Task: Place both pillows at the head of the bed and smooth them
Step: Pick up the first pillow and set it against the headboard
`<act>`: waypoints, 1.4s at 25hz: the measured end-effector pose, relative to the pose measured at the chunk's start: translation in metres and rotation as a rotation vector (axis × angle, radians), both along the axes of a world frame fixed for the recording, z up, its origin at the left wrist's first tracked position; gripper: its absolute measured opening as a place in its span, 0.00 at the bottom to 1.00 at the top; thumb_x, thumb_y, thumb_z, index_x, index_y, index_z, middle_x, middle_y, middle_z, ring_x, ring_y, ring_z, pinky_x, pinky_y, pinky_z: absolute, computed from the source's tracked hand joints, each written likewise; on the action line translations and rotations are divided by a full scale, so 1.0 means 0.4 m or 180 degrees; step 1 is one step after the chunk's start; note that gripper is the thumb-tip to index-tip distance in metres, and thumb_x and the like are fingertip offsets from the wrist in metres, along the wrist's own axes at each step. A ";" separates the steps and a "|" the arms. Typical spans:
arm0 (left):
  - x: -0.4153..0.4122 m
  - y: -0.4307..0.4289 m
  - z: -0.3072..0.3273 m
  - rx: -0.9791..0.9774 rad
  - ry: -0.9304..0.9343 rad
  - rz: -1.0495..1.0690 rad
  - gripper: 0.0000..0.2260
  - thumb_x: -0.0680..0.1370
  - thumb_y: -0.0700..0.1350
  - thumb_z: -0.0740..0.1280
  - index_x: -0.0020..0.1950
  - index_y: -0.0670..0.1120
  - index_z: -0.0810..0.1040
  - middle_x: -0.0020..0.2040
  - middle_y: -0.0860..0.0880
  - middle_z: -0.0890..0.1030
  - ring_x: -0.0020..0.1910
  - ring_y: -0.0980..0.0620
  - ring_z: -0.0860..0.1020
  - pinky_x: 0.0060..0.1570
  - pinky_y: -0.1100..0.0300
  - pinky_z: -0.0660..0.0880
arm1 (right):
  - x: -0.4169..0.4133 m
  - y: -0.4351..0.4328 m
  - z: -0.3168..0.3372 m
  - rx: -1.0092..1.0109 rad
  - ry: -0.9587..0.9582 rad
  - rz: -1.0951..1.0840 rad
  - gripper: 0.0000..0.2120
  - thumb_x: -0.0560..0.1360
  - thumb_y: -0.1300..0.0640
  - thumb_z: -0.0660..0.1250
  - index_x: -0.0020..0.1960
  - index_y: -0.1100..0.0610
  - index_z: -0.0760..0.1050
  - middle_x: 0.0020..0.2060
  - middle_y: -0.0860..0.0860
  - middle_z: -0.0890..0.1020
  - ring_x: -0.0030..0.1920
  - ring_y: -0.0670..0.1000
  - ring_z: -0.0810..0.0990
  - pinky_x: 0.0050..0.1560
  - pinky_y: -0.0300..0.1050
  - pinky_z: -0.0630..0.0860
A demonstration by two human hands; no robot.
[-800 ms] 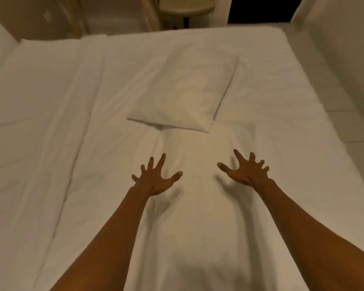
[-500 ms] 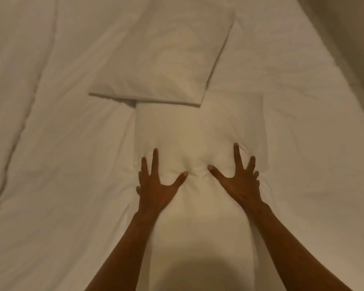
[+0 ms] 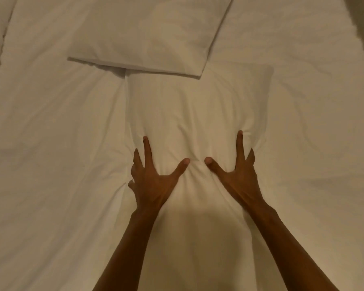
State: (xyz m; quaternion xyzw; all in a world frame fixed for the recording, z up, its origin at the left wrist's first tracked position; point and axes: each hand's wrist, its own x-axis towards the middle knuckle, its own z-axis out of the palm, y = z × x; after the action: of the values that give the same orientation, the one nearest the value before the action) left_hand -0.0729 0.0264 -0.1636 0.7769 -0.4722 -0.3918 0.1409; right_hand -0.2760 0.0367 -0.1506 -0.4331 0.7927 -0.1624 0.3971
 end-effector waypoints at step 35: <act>-0.050 0.363 0.429 -0.1282 -0.0718 0.0392 0.21 0.77 0.34 0.67 0.68 0.47 0.76 0.75 0.38 0.67 0.70 0.35 0.69 0.65 0.35 0.65 | 0.110 0.280 0.416 -0.0726 0.0188 0.1203 0.41 0.78 0.67 0.54 0.81 0.40 0.40 0.81 0.62 0.48 0.78 0.67 0.56 0.75 0.65 0.61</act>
State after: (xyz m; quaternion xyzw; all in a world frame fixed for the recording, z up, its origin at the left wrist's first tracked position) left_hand -0.0927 0.1718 0.0078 0.7993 -0.5053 -0.1911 0.2630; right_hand -0.2319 0.1486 0.0158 -0.6206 0.6853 -0.1609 0.3455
